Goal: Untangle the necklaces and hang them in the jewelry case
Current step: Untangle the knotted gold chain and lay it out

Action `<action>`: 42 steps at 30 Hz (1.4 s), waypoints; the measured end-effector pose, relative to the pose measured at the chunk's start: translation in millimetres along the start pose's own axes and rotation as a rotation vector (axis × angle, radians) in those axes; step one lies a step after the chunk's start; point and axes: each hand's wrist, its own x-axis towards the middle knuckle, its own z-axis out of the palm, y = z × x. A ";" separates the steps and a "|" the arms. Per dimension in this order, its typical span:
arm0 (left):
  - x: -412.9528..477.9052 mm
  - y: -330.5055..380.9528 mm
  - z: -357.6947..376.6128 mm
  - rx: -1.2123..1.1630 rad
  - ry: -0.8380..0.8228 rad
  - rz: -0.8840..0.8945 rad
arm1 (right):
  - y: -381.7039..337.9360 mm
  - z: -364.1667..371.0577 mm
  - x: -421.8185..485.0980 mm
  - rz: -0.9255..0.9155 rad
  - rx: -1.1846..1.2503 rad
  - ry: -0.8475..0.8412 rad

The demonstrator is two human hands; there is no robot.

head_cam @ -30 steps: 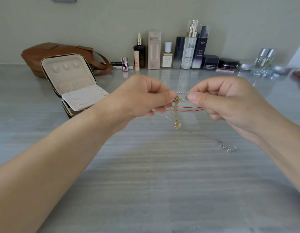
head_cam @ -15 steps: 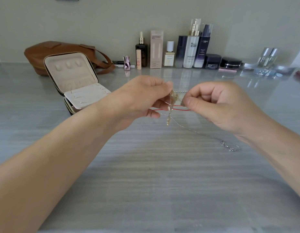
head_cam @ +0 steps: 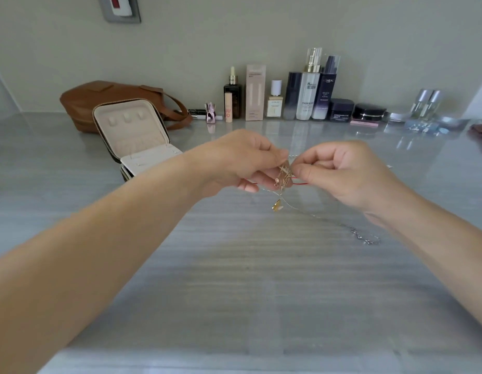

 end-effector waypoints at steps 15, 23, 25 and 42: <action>-11.4 -10.5 1.5 0.029 0.195 0.121 | -25.7 10.7 6.9 0.114 -0.083 -0.004; -24.4 -24.0 7.3 0.090 0.296 0.207 | -15.5 18.1 -6.1 0.091 -0.015 0.009; -26.7 -22.9 9.6 0.080 0.290 0.175 | -14.6 19.0 -9.0 0.088 0.008 0.007; -29.4 -22.0 13.4 0.053 0.416 0.199 | -15.9 13.7 -13.9 0.141 0.194 0.001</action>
